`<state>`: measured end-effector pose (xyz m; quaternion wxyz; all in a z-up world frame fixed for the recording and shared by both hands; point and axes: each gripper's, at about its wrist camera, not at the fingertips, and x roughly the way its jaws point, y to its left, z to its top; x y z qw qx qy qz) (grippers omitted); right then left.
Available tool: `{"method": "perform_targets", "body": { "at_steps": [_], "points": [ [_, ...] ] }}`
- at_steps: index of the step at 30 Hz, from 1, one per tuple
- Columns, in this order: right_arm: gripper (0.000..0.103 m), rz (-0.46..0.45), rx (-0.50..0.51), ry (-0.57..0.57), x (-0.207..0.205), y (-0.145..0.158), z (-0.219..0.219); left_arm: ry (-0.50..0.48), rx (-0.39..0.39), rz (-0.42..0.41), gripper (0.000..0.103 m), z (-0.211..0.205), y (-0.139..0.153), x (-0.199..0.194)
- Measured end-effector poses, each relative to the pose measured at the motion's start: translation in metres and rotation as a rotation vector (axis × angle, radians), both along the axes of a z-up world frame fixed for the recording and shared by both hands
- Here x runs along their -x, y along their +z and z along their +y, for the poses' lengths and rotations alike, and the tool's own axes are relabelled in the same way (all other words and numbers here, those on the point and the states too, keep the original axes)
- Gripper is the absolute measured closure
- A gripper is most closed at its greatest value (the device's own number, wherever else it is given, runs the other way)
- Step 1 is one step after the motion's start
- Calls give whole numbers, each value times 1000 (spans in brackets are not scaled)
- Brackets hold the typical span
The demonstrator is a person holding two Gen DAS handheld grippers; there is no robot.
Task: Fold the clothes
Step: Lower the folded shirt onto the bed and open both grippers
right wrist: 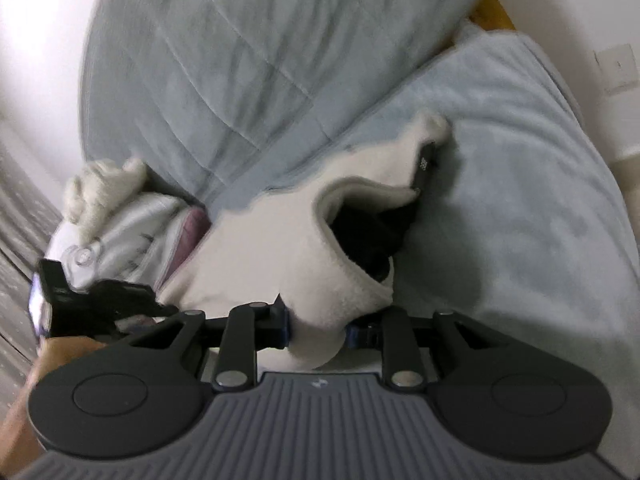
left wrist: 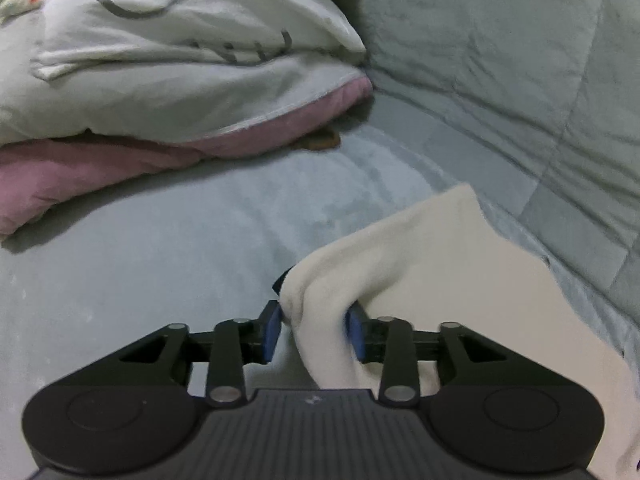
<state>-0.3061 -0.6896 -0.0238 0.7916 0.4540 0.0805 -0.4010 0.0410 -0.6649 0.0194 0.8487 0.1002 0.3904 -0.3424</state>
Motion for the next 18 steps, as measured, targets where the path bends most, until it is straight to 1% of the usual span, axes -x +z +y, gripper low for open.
{"method": "perform_targets", "body": {
  "at_steps": [1, 2, 3, 4, 5, 6, 9, 11, 13, 14, 15, 16, 17, 18],
  "points": [
    [57, 19, -10, 27, -1, 2, 1, -8, -14, -3, 48, 0, -1, -1],
    [46, 23, -13, 57, 1, 6, 5, -13, -24, -10, 40, 1, 0, -1],
    [39, 28, -17, 87, 3, 9, 8, -8, -25, -32, 37, 3, 2, -1],
    [25, 26, -6, 108, 6, 14, 12, -2, -23, -49, 32, 6, 5, -2],
    [22, 18, 16, 122, 12, 20, 17, 16, -21, -72, 30, 10, 9, -4],
    [22, 15, 49, 124, 20, 28, 22, 50, -23, -101, 30, 16, 14, -7],
    [20, 61, 213, 57, 42, 51, 31, 118, -25, -116, 29, 27, 19, -17],
    [19, 100, 296, 41, 51, 63, 27, 125, -7, -142, 29, 34, 24, -17],
    [19, 123, 353, 75, 54, 72, 17, 75, 7, -175, 29, 35, 30, -7],
    [19, 126, 382, 111, 50, 76, 12, 17, 14, -196, 28, 30, 33, 3],
    [19, 123, 412, 175, 40, 80, 7, -48, 20, -216, 26, 25, 34, 15],
    [19, 116, 415, 252, 27, 80, 4, -115, 17, -232, 21, 16, 33, 29],
    [19, 109, 403, 335, 10, 78, 1, -150, 6, -238, 21, 10, 32, 35],
    [19, 98, 385, 409, -5, 74, -1, -209, -31, -253, 21, -2, 23, 45]
  ]
}}
